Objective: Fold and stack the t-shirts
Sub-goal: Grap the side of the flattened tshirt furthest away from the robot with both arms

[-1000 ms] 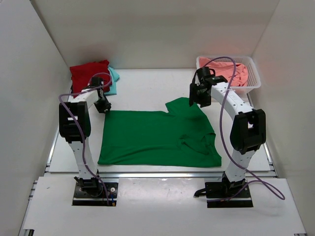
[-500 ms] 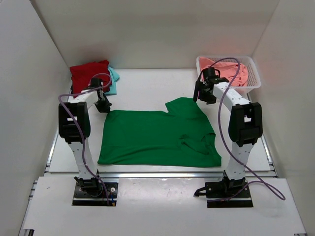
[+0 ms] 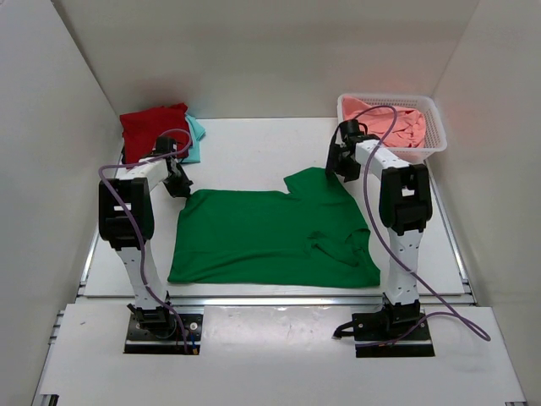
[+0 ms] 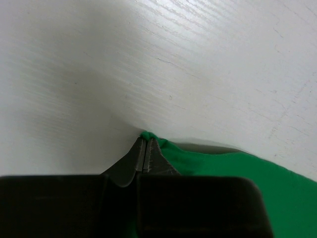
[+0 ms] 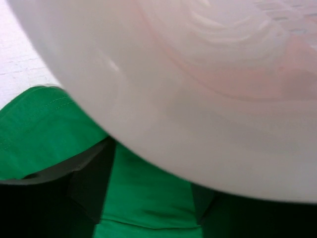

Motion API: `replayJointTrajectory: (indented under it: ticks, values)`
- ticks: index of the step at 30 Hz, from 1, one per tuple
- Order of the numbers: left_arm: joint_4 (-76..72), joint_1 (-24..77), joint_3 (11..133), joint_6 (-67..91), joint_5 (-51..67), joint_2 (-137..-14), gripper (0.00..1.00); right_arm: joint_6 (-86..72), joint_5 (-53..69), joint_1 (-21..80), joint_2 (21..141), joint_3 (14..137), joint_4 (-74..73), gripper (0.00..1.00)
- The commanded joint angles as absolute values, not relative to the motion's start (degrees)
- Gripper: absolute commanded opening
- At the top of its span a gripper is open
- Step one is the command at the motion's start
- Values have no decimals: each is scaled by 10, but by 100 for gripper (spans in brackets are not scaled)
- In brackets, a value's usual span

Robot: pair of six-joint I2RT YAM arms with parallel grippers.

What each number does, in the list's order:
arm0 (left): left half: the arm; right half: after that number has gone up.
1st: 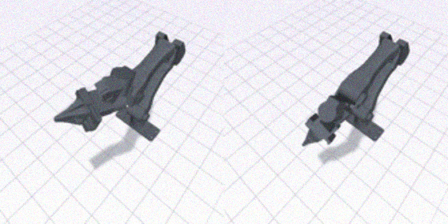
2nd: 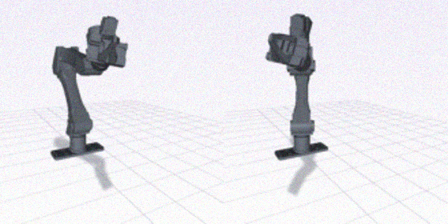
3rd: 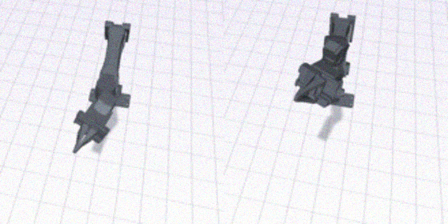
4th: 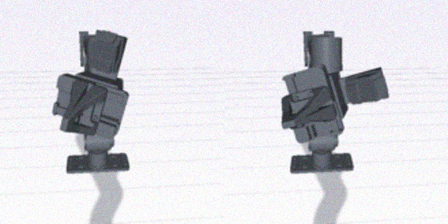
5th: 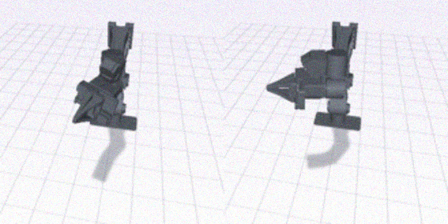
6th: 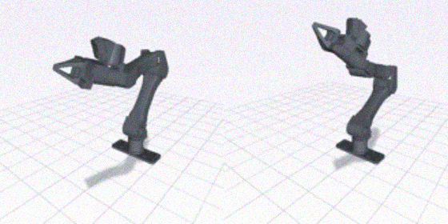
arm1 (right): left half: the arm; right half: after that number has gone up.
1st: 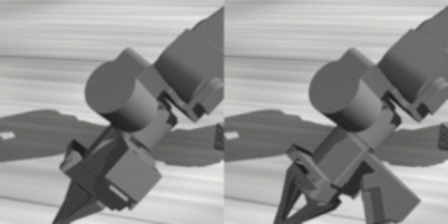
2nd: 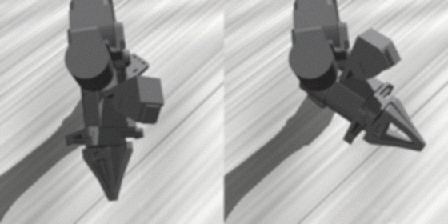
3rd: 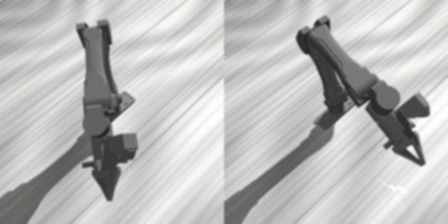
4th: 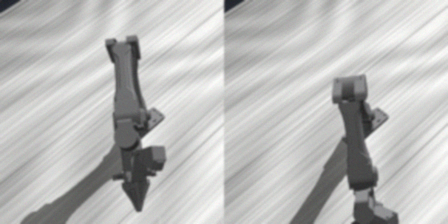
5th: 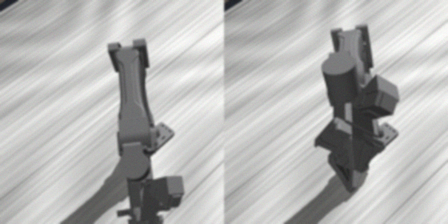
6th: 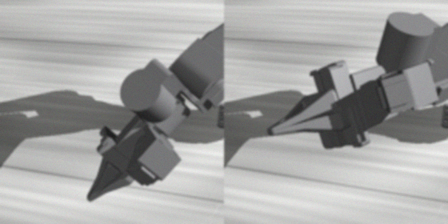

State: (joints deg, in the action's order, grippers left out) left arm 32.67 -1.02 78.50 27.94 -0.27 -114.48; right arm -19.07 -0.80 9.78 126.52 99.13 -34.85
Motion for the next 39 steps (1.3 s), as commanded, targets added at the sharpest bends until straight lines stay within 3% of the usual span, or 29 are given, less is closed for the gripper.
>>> replayJointTrajectory:
  ticks: [1,3,7,20,39]
  values:
    - [334,-12,774,279,10,-1114,0,-186,16,106,1287,1011,-327,54]
    - [337,-9,777,279,10,-1110,0,-186,21,108,1287,1016,-327,40]
    - [337,-9,774,279,11,-1110,0,-185,19,109,1286,1024,-345,0]
    - [352,-13,779,290,17,-1066,0,-146,14,106,1201,1030,-341,0]
    - [357,-49,605,280,21,-879,0,-148,115,56,839,615,-279,0]
